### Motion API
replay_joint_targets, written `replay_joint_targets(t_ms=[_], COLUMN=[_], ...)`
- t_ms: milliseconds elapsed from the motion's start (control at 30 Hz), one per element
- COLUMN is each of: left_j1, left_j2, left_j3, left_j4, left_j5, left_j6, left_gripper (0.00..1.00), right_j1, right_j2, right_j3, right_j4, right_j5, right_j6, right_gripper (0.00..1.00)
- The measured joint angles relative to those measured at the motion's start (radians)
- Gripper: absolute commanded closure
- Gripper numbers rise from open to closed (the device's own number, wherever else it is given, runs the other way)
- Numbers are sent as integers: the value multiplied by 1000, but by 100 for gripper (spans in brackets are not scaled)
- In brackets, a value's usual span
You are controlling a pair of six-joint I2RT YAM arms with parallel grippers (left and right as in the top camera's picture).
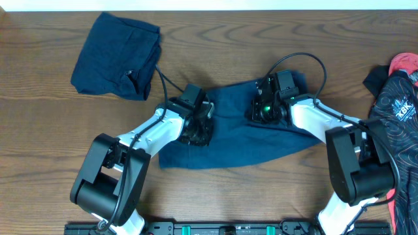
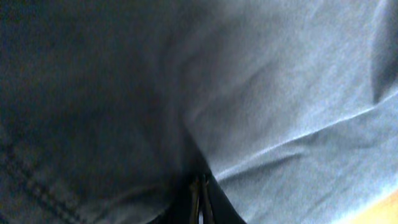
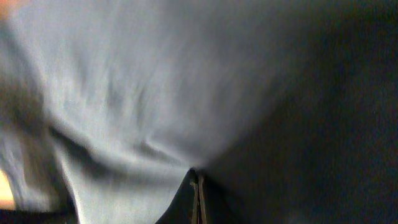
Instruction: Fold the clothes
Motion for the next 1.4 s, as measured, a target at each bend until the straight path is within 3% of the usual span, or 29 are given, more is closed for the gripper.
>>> replay_joint_targets(t_ms=[267,433,667,900,1067,1200,1400], left_j1=[28,43,50,51,43,37,37], left_j2=[-2,-2,-103,-295,-250,-124,26], left_j3=[2,1,3,28,37,37,36], left_j4=[-248,-281,-297,-22,120,201,296], left_j5=[-10,-26,-59,-61,-46,-42,-65], left_j6=[0,5,8,8,16,35,66], left_gripper=[94,94,89,89,90,90,91], right_j1=[-40,-74,-221,-314,-266,-179,-58], right_j2=[42,45,29,-178,-241,-229,-205], right_j3=[0,0,2,0,3,-15,-121], right_j4=[181,200,106,-311,-501,-537,-424], right_j5=[123,142,10,-114,-127,-95,-11], right_j6=[121,140,-10,-117,-160,-175,-154], right_gripper=[99,99,94,96,96,92,91])
